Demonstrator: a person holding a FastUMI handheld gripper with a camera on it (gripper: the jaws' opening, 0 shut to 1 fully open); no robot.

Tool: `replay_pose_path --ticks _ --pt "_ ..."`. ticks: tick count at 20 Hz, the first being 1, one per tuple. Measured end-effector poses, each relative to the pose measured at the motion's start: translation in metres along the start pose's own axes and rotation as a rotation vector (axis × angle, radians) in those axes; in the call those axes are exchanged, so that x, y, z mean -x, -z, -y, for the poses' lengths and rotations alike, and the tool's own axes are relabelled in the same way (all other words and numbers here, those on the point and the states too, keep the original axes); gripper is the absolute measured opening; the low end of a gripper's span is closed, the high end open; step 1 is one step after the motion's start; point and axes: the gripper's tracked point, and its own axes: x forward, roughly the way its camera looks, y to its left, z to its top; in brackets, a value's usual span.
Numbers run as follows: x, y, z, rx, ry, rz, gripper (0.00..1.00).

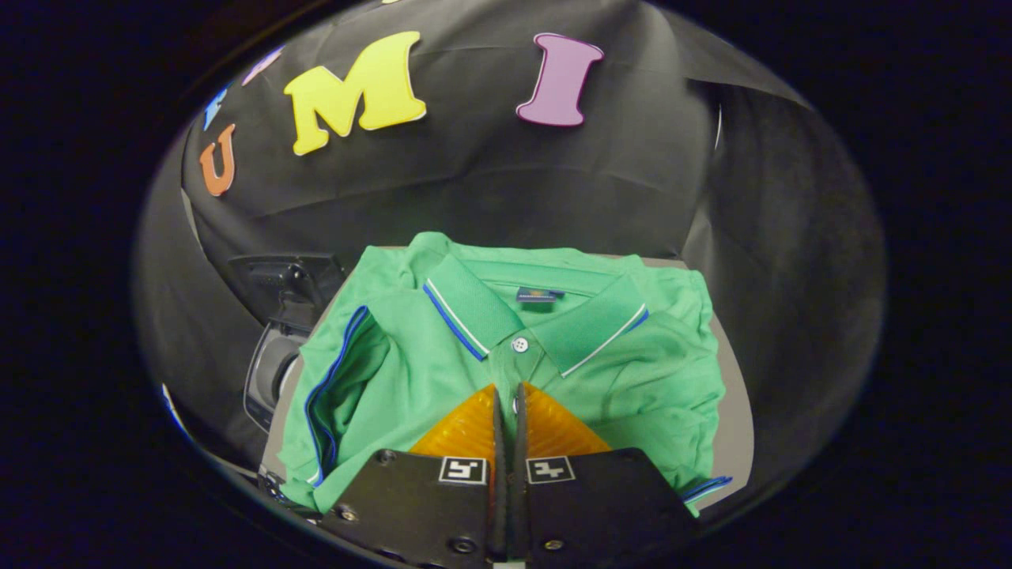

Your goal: Put the clothes into the washing machine and then close the washing machine lid.

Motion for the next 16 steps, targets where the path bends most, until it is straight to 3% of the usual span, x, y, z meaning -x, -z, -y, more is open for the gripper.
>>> replay_pose_path --ticks 7,16 --pt "0.03 -0.025 0.001 -0.02 0.021 0.061 0.05" --pt "0.087 -0.063 -0.027 0.001 -0.025 0.157 0.05"
